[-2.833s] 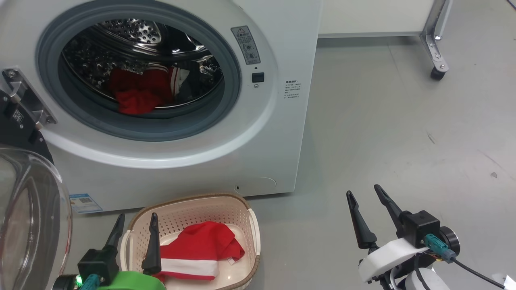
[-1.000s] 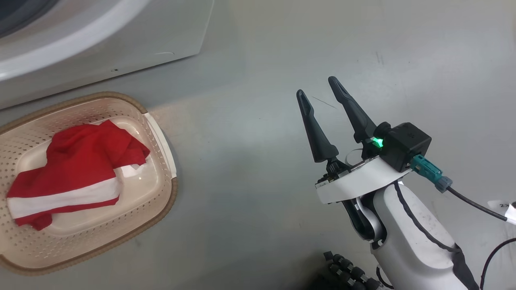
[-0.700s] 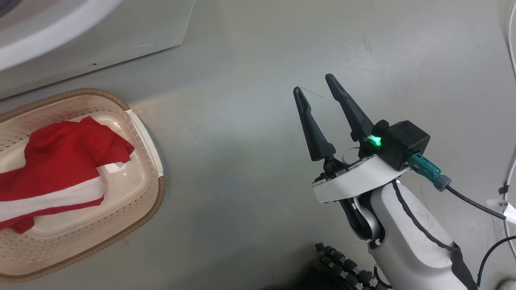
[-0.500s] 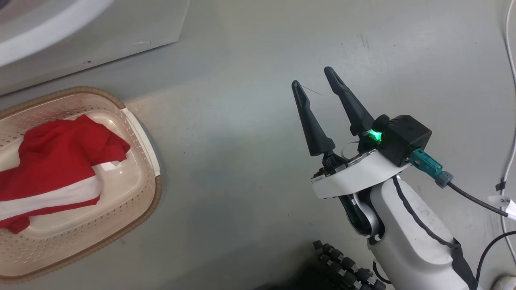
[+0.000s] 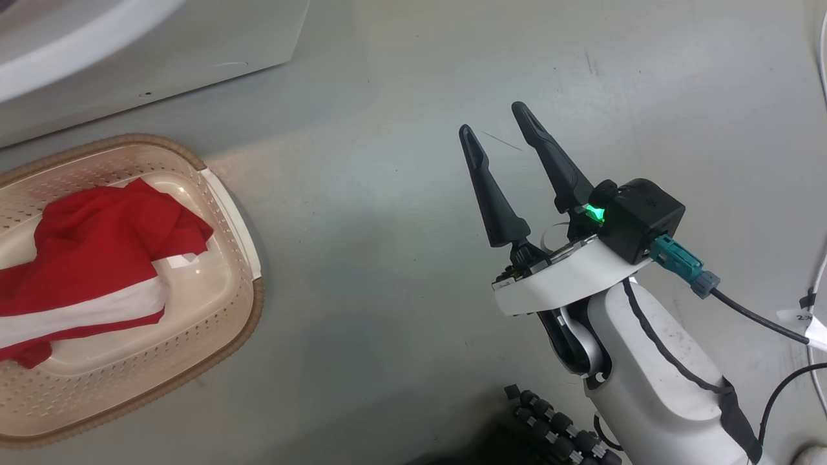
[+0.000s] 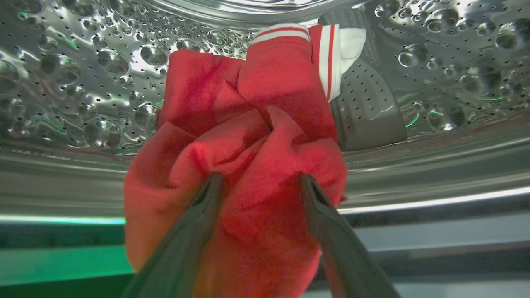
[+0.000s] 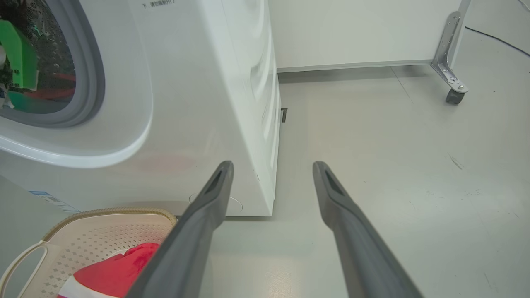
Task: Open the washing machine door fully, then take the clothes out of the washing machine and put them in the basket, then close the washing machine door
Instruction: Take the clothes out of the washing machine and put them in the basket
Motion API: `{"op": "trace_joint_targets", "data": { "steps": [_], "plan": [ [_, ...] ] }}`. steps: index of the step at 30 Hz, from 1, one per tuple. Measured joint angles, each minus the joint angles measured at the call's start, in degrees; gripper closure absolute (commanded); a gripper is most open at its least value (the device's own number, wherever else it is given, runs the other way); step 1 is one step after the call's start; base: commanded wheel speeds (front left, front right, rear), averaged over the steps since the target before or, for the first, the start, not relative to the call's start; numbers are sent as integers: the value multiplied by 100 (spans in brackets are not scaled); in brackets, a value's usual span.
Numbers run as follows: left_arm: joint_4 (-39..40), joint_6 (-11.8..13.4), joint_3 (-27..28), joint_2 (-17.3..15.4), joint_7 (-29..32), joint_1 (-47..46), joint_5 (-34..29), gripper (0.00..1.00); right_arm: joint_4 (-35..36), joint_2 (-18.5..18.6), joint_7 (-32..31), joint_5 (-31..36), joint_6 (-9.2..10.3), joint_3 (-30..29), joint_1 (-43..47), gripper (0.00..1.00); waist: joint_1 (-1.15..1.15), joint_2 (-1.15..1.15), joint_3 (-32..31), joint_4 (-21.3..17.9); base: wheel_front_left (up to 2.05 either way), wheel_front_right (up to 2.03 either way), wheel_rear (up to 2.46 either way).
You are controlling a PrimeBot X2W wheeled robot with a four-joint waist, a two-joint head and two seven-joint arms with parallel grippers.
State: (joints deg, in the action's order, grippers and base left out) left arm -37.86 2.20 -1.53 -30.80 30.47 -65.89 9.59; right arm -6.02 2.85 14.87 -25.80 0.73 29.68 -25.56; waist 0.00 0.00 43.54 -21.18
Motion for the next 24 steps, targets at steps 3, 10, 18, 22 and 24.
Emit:
{"op": "trace_joint_targets", "data": {
  "steps": [3, 10, 18, 22, 24],
  "plan": [
    [-2, 0, -12, -8, 26, -26, 0, 100, -1, 1, 0, 0, 1, 5, -3, 0, 0, 0, -2, 11, 0, 0, 0],
    [3, -3, 56, 25, -14, -48, 74, 100, -2, 1, 0, 0, 18, 22, -24, 0, 0, 0, -3, 21, 0, 0, 0],
    [108, -5, 269, 412, -615, -30, 432, 100, -37, 2, 0, 18, 82, -13, -115, 0, 0, 0, -66, 69, 0, 0, 0],
    [200, -34, 312, 655, -1037, 102, 575, 100, -99, 3, 0, 83, 94, -53, -115, 0, 0, 0, -130, 143, 0, 0, 0],
    [292, -86, 310, 754, -1281, 224, 617, 100, -135, 3, 0, 135, 94, -81, -115, 0, 0, 0, -169, 191, 0, 0, 0]
  ]
}}
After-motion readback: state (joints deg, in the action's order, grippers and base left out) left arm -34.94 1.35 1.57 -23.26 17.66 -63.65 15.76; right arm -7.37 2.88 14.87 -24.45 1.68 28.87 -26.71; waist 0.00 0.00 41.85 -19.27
